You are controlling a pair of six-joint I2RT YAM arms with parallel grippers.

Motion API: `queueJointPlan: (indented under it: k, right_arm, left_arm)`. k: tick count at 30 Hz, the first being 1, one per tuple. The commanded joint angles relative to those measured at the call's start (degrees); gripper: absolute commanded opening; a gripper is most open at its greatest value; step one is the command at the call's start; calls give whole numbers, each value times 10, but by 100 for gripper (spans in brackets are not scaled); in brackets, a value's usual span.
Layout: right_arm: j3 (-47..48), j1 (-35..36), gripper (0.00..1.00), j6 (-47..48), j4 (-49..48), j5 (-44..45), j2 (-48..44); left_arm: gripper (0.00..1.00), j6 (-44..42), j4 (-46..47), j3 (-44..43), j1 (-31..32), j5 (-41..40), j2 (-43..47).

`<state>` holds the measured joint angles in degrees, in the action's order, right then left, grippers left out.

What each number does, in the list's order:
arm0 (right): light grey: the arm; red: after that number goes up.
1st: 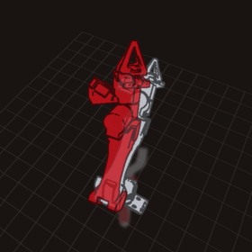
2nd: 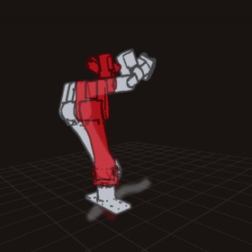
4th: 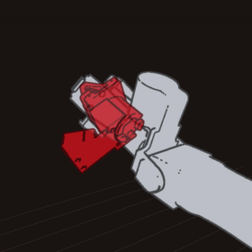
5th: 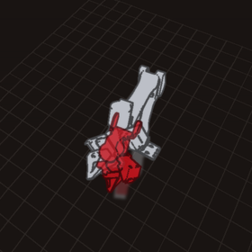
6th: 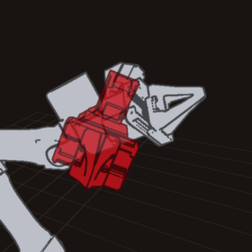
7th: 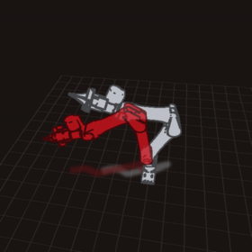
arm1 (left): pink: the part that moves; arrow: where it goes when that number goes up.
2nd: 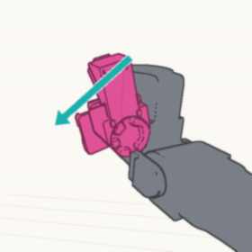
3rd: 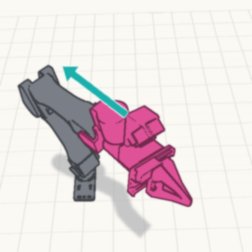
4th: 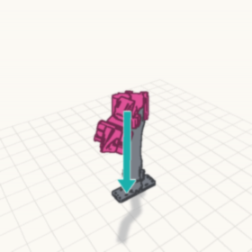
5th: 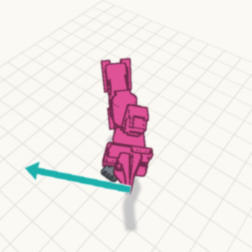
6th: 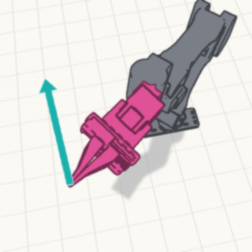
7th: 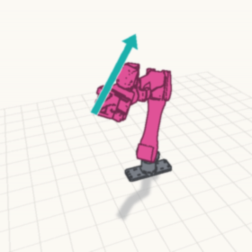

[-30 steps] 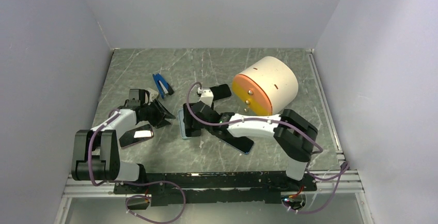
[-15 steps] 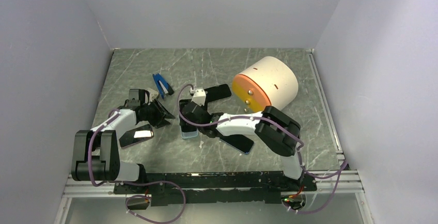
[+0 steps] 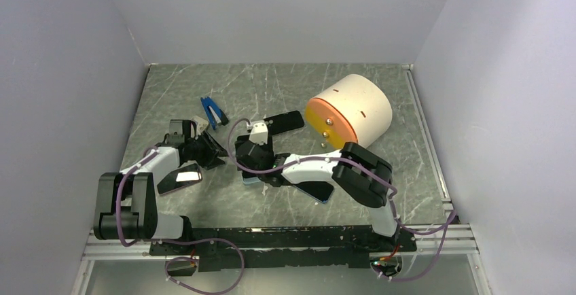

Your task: Put the phone into the phone case

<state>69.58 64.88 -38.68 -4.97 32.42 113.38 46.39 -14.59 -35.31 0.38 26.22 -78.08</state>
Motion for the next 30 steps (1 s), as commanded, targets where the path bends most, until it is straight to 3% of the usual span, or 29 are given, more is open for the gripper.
queueJointPlan:
  k: [1,17,27,30]
  right_arm:
    - [-3,8,39,17,-7,36,-14]
    - [-6,25,43,18,64,35,-2]
    - [-14,27,62,-13,109,32,-14]
    - [-14,27,73,-24,119,26,-20]
  left_arm:
    - [47,11,32,8,-2,26,7]
    - [46,13,41,11,-2,35,-4]
    - [46,14,48,10,-2,40,-17]
    - [46,12,47,8,-2,41,-18]
